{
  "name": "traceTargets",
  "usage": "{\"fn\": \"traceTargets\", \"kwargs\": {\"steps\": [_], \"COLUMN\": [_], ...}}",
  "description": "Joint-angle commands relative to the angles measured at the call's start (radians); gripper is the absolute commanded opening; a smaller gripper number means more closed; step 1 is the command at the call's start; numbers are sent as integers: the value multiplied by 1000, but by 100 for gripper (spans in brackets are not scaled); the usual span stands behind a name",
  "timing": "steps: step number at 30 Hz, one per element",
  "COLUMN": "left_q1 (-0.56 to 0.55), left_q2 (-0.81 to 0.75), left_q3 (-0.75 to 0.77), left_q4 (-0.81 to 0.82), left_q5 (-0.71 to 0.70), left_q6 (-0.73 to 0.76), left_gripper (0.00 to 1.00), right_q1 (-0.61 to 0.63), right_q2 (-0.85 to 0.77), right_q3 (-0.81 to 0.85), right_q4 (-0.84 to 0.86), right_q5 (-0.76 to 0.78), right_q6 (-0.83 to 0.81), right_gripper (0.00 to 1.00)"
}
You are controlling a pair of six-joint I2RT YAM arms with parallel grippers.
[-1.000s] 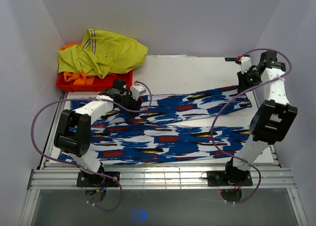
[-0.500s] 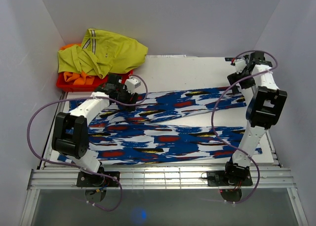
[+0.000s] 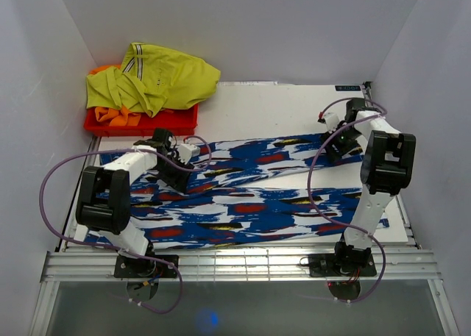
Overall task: Fold and stack the trousers
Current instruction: Flatten the trousers out
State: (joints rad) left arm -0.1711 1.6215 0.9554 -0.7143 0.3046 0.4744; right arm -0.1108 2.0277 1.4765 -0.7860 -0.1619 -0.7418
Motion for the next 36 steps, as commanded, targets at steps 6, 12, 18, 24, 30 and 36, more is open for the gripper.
{"fn": "traceTargets", "kwargs": {"steps": [6, 12, 18, 24, 30, 36], "left_q1": [12, 13, 51, 235, 358, 439], "left_q2": [-84, -169, -219, -311, -310, -172], "left_q3": [-15, 159, 207, 65, -85, -119], "left_q4": [-19, -49, -265, -402, -357, -196], "left_q5": [-35, 42, 44, 16, -47, -94], "left_q6": [73, -11, 65, 214, 283, 256], "left_gripper": [69, 74, 74, 73, 73, 71], "right_q1": [-87, -98, -99, -98, -98, -98], "right_q2": [-47, -214, -383, -526, -515, -330], "right_q3": [-177, -99, -76, -372, -640, -621], "right_q4": [-7, -134, -352, -387, -190, -4], "right_q5": [102, -5, -51, 27, 85, 131], "right_q6": [-77, -110, -232, -366, -355, -317], "right_gripper": [62, 82, 78, 70, 68, 68]}}
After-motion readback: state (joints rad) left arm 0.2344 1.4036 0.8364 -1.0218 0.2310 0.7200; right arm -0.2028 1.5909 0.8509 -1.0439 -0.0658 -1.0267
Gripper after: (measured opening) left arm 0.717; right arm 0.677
